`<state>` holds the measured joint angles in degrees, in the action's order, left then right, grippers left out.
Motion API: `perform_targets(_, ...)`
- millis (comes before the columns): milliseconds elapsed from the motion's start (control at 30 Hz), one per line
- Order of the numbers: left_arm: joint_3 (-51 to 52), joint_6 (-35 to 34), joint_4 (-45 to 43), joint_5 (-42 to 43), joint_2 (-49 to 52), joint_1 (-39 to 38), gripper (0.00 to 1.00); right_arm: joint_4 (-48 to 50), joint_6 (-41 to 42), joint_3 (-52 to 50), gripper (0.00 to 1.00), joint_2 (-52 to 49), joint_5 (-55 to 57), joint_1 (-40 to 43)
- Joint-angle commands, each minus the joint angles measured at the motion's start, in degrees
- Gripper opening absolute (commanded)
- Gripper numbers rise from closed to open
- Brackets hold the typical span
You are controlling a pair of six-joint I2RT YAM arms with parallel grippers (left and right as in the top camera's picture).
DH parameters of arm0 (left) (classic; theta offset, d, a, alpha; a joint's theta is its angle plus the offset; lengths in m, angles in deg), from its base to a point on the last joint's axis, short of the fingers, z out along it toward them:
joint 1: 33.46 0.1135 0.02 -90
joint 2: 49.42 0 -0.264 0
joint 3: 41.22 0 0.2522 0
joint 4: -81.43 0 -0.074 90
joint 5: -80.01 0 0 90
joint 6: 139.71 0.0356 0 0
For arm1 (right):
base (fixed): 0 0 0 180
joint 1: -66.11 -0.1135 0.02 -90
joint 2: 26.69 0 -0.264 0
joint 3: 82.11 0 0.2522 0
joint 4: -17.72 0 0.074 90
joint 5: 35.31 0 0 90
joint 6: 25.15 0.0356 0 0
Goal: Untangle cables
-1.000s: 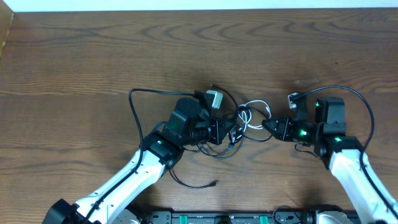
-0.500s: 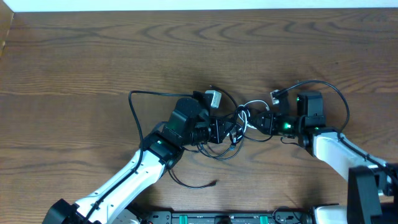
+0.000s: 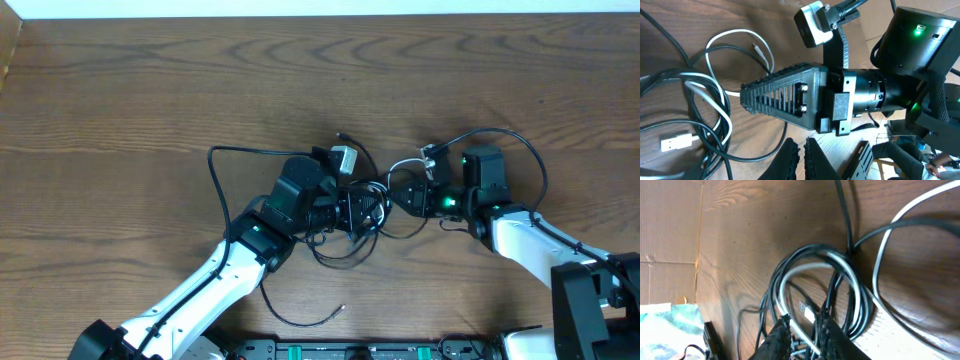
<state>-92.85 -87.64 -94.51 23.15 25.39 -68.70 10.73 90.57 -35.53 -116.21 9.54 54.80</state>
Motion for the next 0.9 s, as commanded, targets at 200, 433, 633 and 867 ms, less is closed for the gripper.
perform_targets(200, -0.24, 4.04, 1.27, 0.02, -0.22, 0.35, 0.08, -2.73, 1.16, 0.02, 0.26, -0.39, 6.27, -3.23)
perform_targets(433, -0.24, 4.61, 14.86, -19.12, -0.22, 0.37, 0.17, -3.32, 0.9, 0.02, 0.36, -0.39, 12.92, -7.45)
perform_targets(633, -0.24, 4.66, 17.79, -25.11, -0.22, 0.35, 0.31, -3.26, 1.05, 0.02, 0.2, -0.39, 11.52, -8.31)
perform_targets(867, -0.24, 4.66, 17.81, -25.31, -0.04, 0.35, 0.41, -3.08, 1.05, 0.02, 0.19, -0.39, 10.08, -8.31)
